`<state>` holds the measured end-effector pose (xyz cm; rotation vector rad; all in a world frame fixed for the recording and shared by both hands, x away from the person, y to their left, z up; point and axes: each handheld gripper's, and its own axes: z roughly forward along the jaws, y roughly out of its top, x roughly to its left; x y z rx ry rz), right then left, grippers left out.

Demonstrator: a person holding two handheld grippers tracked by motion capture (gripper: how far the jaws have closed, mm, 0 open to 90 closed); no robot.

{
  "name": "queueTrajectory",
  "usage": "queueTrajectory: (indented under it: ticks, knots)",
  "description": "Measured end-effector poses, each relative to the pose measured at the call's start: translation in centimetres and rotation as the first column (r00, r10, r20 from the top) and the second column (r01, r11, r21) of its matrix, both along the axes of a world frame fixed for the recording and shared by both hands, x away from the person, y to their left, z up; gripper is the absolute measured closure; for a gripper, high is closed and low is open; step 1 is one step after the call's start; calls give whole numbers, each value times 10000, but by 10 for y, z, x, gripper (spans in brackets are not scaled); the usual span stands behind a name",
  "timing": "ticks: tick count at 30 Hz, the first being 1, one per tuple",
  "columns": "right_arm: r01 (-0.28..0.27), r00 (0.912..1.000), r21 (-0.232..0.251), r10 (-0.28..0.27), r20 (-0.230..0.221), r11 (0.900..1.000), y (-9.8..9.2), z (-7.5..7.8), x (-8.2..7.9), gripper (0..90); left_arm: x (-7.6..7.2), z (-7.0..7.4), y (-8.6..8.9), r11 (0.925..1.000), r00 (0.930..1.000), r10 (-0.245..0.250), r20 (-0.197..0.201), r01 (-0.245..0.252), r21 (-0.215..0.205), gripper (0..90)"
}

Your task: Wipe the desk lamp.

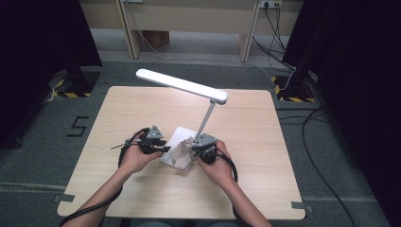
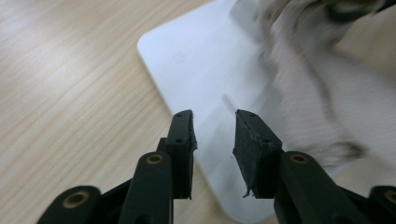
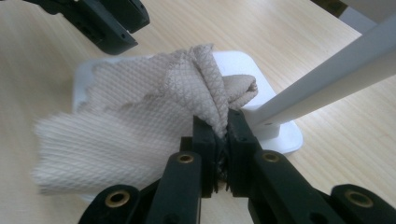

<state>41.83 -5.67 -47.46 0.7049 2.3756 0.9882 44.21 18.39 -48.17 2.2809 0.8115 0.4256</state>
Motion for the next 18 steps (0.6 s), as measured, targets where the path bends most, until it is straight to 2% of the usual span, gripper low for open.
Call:
queueTrajectory:
  ticks: [5, 7, 14, 18]
  knots:
    - [-151, 9991, -801, 183, 390, 9967, 7, -6, 3, 849, 4, -9, -4, 10000, 10000, -12, 32, 12, -50, 677]
    - [-159, 9990, -976, 198, 390, 9951, 8, -8, 5, 849, 4, -10, -4, 10000, 10000, -14, 41, 14, -58, 682]
    - [-75, 9997, -1172, 101, 222, 9931, 11, -13, 7, 848, 6, -11, -2, 9995, 9996, 25, -293, -34, -309, 673]
    - [-268, 9992, -1273, 305, 273, 9915, 11, -12, 8, 848, 6, -11, -2, 9993, 9995, 2, -322, -14, -369, 679]
